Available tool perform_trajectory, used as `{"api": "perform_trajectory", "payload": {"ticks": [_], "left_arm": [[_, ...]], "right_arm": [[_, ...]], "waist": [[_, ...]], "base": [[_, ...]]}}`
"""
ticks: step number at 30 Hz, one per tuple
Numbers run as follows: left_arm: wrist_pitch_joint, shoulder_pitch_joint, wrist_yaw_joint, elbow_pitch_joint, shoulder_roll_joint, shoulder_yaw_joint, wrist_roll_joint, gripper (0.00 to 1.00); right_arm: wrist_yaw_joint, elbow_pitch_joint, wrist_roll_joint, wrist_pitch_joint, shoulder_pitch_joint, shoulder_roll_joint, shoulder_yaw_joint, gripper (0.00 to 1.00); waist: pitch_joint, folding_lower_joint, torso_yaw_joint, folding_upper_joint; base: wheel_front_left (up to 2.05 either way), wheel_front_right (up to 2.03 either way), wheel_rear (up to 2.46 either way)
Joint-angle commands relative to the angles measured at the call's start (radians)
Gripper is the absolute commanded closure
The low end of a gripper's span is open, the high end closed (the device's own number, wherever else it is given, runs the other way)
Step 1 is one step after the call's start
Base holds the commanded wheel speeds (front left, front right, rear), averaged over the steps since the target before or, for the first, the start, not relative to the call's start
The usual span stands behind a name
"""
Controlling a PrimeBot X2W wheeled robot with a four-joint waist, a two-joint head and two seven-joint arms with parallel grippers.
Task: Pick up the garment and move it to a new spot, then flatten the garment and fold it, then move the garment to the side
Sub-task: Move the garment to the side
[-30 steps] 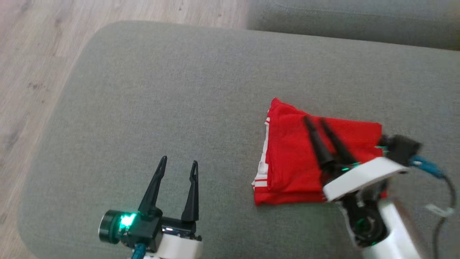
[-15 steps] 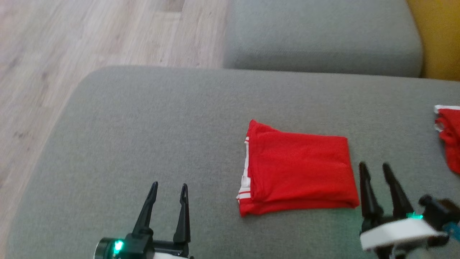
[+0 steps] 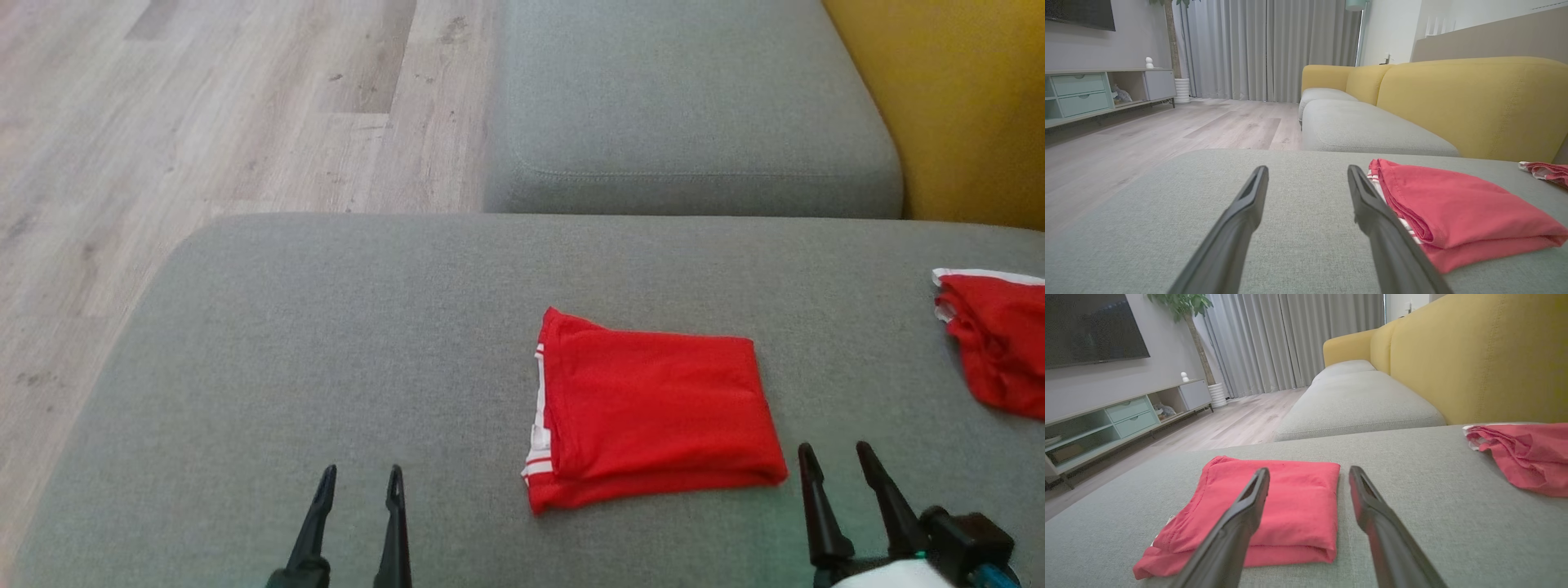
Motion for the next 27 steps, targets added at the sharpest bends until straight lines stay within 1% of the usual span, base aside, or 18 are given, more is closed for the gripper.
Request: {"api": "perform_trajectory", "payload": {"ticks": [1, 6, 16, 21, 24, 27], "left_arm": [[-0.005, -0.042, 0.005, -0.021, -0.006, 0.047, -0.005, 0.0], [-0.005, -0.042, 0.007, -0.015, -0.006, 0.053, -0.004, 0.0], [-0.005, -0.037, 0.009, -0.026, -0.006, 0.06, 0.004, 0.0], [-0.005, -0.044, 0.013, -0.032, -0.006, 0.062, 0.013, 0.0], [-0.005, -0.052, 0.016, -0.035, -0.006, 0.061, 0.026, 0.0], [-0.005, -0.063, 0.016, -0.038, -0.006, 0.053, 0.037, 0.0]], "right_arm": [[0.007, -0.035, -0.007, -0.013, -0.03, -0.007, 0.009, 0.0], [0.007, -0.036, -0.009, -0.013, -0.017, 0.004, -0.005, 0.0], [0.007, -0.029, -0.023, -0.013, -0.015, 0.008, 0.009, 0.0], [0.007, -0.02, -0.004, -0.013, -0.036, 0.018, -0.021, 0.0], [0.007, 0.023, 0.027, -0.013, -0.087, 0.019, -0.018, 0.0], [0.007, 0.124, 0.049, -0.013, -0.171, -0.003, 0.004, 0.0]], "waist": [[-0.003, 0.0001, 0.001, 0.0], [-0.009, 0.0001, 0.002, 0.0], [-0.001, 0.0001, -0.003, 0.0], [0.021, 0.0001, -0.004, 0.0], [0.047, 0.0001, -0.006, 0.0], [0.079, 0.0001, -0.003, 0.0]], "base": [[0.0, 0.0, 0.0], [0.0, 0.0, 0.0], [0.0, 0.0, 0.0], [0.0, 0.0, 0.0], [0.0, 0.0, 0.0], [0.0, 0.0, 0.0]]}}
